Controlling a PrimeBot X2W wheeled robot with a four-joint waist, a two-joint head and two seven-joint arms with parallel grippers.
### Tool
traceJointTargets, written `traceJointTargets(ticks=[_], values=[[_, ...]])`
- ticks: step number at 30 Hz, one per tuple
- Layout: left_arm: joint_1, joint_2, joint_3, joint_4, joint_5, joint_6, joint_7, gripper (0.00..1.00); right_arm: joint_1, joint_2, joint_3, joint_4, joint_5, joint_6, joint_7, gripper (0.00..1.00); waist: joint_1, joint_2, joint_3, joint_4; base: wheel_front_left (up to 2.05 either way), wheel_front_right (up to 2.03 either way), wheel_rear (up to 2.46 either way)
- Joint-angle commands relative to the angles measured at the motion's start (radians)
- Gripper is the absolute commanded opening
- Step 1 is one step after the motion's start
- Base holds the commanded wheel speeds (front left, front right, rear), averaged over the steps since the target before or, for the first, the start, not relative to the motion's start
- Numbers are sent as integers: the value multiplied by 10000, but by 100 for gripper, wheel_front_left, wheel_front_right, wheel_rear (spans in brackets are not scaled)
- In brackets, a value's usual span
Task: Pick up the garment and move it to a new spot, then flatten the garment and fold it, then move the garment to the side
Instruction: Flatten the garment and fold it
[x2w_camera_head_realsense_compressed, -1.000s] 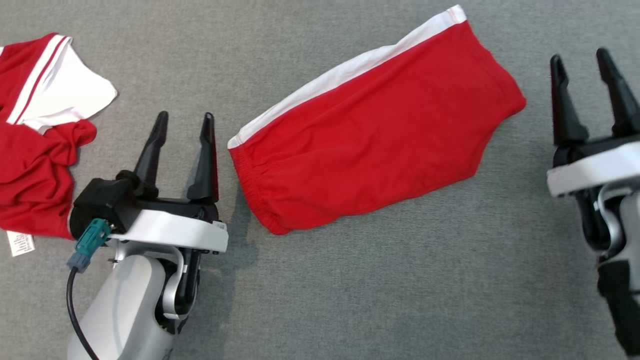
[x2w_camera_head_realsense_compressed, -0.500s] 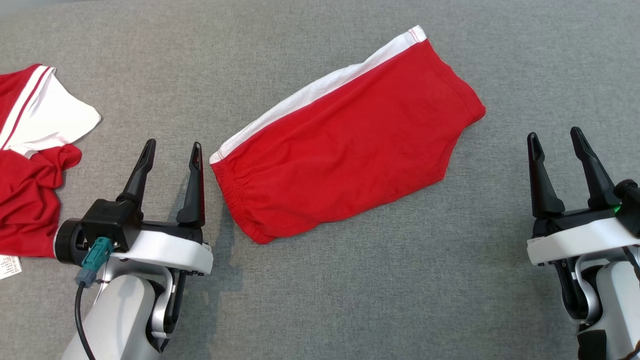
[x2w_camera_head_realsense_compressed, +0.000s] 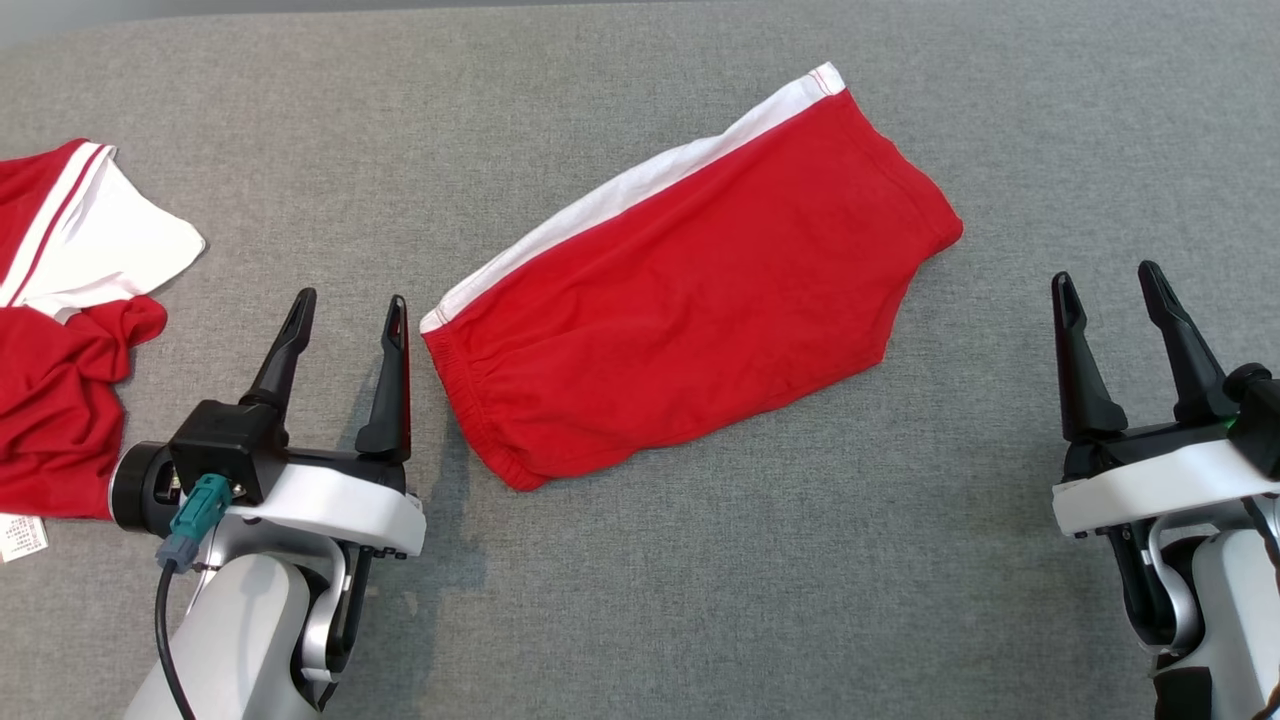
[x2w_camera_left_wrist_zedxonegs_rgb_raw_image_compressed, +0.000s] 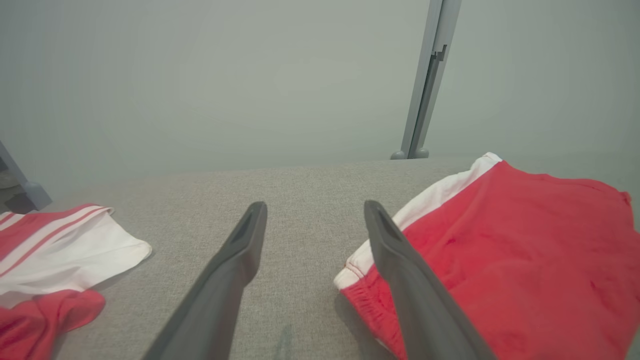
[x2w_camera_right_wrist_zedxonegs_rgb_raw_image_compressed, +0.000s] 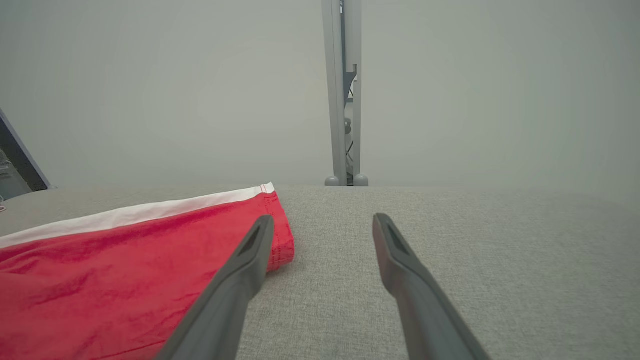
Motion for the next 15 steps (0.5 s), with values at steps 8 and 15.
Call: traceJointTargets(ticks=[8, 15], values=[[-9, 27, -90, -55, -73, 2, 20, 100, -214, -165, -141, 80, 187, -3, 581, 100, 0, 0, 116, 211, 0, 0, 0], [-312, -172, -346, -6, -150, -180, 174, 100, -1432, -651, 127, 1019, 714, -3, 2481, 100, 0, 0, 559, 708, 0, 0, 0]])
